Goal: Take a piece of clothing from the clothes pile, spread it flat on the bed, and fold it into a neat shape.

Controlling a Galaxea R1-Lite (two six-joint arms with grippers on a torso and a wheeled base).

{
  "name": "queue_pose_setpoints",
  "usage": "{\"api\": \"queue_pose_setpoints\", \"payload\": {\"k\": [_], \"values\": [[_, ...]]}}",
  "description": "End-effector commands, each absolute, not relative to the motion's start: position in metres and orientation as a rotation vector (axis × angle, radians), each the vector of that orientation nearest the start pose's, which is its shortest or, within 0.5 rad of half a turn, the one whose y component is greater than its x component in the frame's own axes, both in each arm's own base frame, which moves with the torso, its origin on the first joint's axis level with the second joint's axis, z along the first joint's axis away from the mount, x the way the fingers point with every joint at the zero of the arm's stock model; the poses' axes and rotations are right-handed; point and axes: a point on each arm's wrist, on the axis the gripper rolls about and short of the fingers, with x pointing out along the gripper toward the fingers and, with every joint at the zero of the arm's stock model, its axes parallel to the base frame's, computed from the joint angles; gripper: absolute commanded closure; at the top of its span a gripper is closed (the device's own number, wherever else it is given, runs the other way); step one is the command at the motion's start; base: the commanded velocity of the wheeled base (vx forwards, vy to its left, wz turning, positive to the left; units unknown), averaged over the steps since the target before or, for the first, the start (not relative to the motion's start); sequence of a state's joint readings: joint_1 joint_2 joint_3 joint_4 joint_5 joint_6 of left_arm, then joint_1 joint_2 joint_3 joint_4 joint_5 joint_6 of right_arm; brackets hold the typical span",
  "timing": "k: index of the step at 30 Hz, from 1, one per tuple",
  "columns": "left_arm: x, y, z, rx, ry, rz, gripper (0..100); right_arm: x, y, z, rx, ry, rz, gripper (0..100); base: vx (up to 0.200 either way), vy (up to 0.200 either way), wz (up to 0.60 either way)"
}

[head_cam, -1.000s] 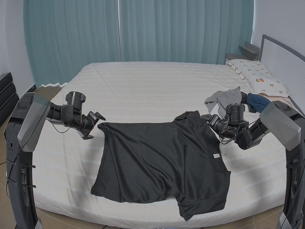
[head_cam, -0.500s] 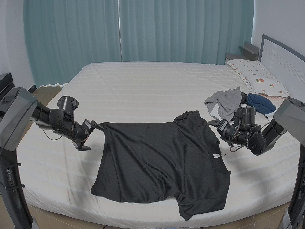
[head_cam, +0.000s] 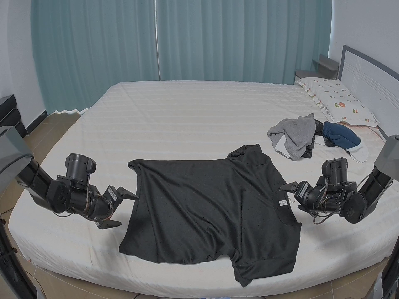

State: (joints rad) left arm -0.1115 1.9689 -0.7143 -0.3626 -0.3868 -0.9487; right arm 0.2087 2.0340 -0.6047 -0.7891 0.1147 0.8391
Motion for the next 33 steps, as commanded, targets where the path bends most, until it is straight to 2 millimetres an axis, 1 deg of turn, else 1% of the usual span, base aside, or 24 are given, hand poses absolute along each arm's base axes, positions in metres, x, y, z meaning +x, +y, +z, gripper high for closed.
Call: {"api": "queue_pose_setpoints", "payload": {"k": [1,3,7,10,17,22,26,28,31,33], "values": [[0.283,-0.047,0.052,-0.981,1.072,-0.022,0,0.29,0.067,0.045,0.766,0.761,0.027,0,-0.2,0.0,0.0],[0.282,-0.047,0.051,-0.979,1.077,-0.021,0,0.29,0.067,0.044,0.766,0.765,0.027,0,0.0,0.0,0.0],[0.281,-0.047,0.049,-0.971,1.079,-0.015,0,0.283,0.075,0.043,0.749,0.787,0.046,0,0.0,0.0,0.0],[0.282,-0.047,0.051,-0.975,1.07,-0.015,0,0.279,0.079,0.046,0.745,0.788,0.063,0,0.0,0.0,0.0],[0.281,-0.047,0.053,-0.98,1.073,-0.022,0,0.276,0.081,0.045,0.74,0.797,0.07,0,0.0,0.0,0.0],[0.28,-0.05,0.052,-0.987,1.078,-0.016,0,0.275,0.081,0.043,0.739,0.803,0.067,0,0.0,-0.2,0.0],[0.273,-0.049,0.047,-0.971,1.099,-0.001,0,0.273,0.081,0.044,0.738,0.806,0.069,0,0.0,0.0,0.0],[0.274,-0.049,0.046,-0.971,1.101,0.005,0,0.273,0.08,0.044,0.739,0.804,0.068,0,0.0,0.0,0.0],[0.273,-0.049,0.043,-0.943,1.082,0.063,0,0.272,0.081,0.044,0.736,0.809,0.07,0,0.0,0.0,0.0],[0.27,-0.049,0.036,-0.923,1.093,0.106,0,0.271,0.083,0.044,0.731,0.812,0.077,0,0.0,0.0,0.0]]}}
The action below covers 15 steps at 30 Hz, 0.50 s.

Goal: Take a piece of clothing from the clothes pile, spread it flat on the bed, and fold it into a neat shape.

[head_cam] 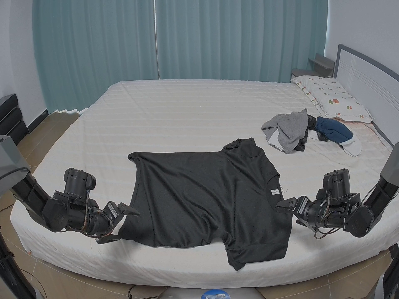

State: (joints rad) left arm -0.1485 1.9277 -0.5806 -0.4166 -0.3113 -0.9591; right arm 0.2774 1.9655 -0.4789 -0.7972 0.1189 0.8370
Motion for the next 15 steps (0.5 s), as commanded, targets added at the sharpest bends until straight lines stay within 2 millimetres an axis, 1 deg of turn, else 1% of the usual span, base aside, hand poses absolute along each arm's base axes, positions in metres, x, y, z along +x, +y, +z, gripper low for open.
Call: {"api": "queue_pose_setpoints", "payload": {"k": [1,4,6,7,10,11,12,15], "values": [[0.269,-0.049,0.032,-0.911,1.098,0.128,0,0.27,0.084,0.044,0.73,0.813,0.079,0,0.0,0.0,0.0],[0.267,-0.05,0.024,-0.879,1.093,0.181,0,0.268,0.086,0.042,0.724,0.824,0.082,0,0.0,0.0,0.0],[0.268,-0.049,0.023,-0.87,1.079,0.194,0,0.268,0.086,0.042,0.722,0.824,0.084,0,0.0,0.0,0.0],[0.269,-0.05,0.022,-0.861,1.06,0.198,0,0.267,0.087,0.042,0.722,0.825,0.085,0,0.0,0.0,0.0],[0.269,-0.057,0.01,-0.822,1.05,0.221,0,0.267,0.086,0.042,0.72,0.826,0.081,0,0.0,0.0,0.0],[0.269,-0.057,0.01,-0.822,1.05,0.221,0,0.267,0.086,0.042,0.72,0.826,0.081,0,0.0,0.0,0.0],[0.272,-0.059,0.004,-0.804,1.026,0.236,0,0.267,0.086,0.042,0.72,0.826,0.081,0,0.0,0.0,0.0],[0.276,-0.06,-0.003,-0.796,0.999,0.25,0,0.267,0.087,0.041,0.719,0.828,0.082,0,0.0,0.0,0.0]]}}
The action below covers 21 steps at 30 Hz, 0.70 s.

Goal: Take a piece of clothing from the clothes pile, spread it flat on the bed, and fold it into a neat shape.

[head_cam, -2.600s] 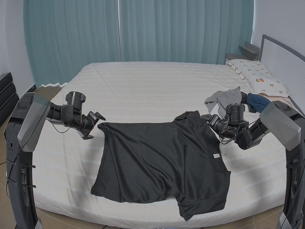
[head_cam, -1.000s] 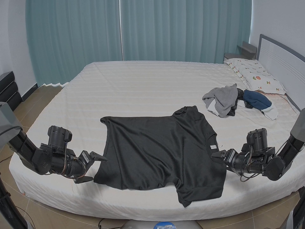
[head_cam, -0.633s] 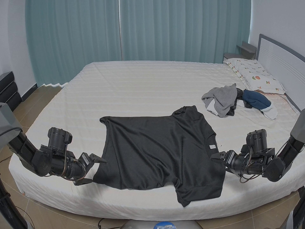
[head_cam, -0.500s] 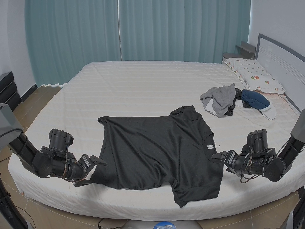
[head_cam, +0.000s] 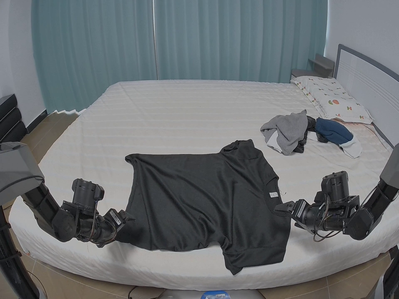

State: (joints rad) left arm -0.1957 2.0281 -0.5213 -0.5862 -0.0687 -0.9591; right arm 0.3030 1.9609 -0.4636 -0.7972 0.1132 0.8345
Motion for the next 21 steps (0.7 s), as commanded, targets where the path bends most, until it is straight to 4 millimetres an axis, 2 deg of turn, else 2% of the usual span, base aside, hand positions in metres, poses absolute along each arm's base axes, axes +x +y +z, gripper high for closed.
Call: {"api": "queue_pose_setpoints", "payload": {"k": [1,8,9,18,21], "values": [[0.277,-0.06,-0.005,-0.795,0.994,0.249,0,0.267,0.087,0.041,0.719,0.829,0.081,0,0.0,0.0,0.0],[0.279,-0.061,-0.006,-0.793,0.99,0.249,0,0.266,0.087,0.04,0.718,0.834,0.079,0,0.0,0.0,0.0],[0.279,-0.061,-0.007,-0.792,0.991,0.25,100,0.266,0.087,0.04,0.718,0.836,0.08,0,0.0,0.0,0.0],[0.277,-0.058,-0.004,-0.79,0.989,0.257,100,0.262,0.085,0.038,0.701,0.846,0.077,0,0.0,0.0,0.0],[0.271,-0.053,0.005,-0.764,0.972,0.242,100,0.255,0.083,0.031,0.639,0.88,0.088,0,0.0,0.0,0.0]]}}
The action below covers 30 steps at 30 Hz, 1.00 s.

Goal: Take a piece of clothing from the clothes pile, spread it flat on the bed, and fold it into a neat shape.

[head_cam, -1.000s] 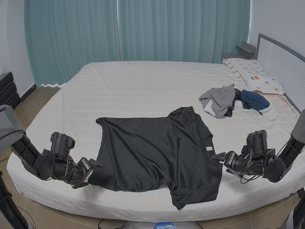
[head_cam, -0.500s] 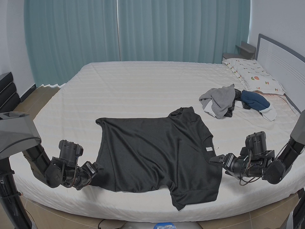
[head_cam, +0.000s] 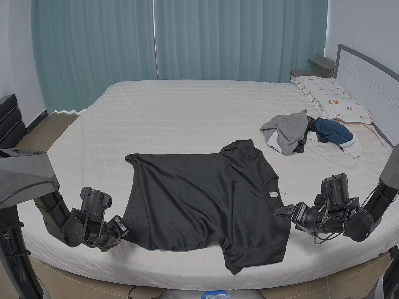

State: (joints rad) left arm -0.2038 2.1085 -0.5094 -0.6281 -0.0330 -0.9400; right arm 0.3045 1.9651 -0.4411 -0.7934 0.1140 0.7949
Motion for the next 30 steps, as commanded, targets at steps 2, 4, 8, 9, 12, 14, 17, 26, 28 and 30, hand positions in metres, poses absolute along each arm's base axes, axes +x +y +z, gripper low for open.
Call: {"api": "queue_pose_setpoints", "payload": {"k": [2,4,8,9,12,14,17,26,28,30], "values": [[0.268,-0.048,0.011,-0.749,0.96,0.237,100,0.254,0.082,0.026,0.623,0.904,0.084,0,0.0,0.0,0.0],[0.266,-0.044,0.017,-0.742,0.951,0.237,100,0.254,0.082,0.022,0.62,0.92,0.078,0,0.0,0.0,0.0],[0.261,-0.031,0.036,-0.713,0.934,0.249,100,0.255,0.082,0.01,0.596,0.96,0.065,0,0.0,0.0,0.0],[0.26,-0.029,0.038,-0.711,0.933,0.251,100,0.255,0.082,0.008,0.593,0.966,0.063,0,0.0,0.0,0.0],[0.26,-0.023,0.05,-0.723,0.907,0.253,100,0.258,0.083,-0.001,0.591,0.986,0.057,0,0.0,0.0,0.0],[0.26,-0.02,0.054,-0.729,0.898,0.259,100,0.26,0.084,-0.006,0.591,0.998,0.054,0,0.0,0.0,0.0],[0.259,-0.018,0.06,-0.728,0.891,0.261,100,0.265,0.084,-0.014,0.589,1.013,0.045,0,0.0,0.0,0.0],[0.26,-0.016,0.063,-0.733,0.874,0.258,100,0.286,0.089,-0.019,0.613,0.968,0.057,100,0.0,0.0,0.0],[0.261,-0.015,0.063,-0.735,0.869,0.261,100,0.291,0.09,-0.022,0.611,0.961,0.058,100,0.0,0.0,0.0],[0.261,-0.015,0.063,-0.736,0.867,0.259,100,0.298,0.092,-0.021,0.62,0.928,0.071,100,0.0,0.0,0.0]]}}
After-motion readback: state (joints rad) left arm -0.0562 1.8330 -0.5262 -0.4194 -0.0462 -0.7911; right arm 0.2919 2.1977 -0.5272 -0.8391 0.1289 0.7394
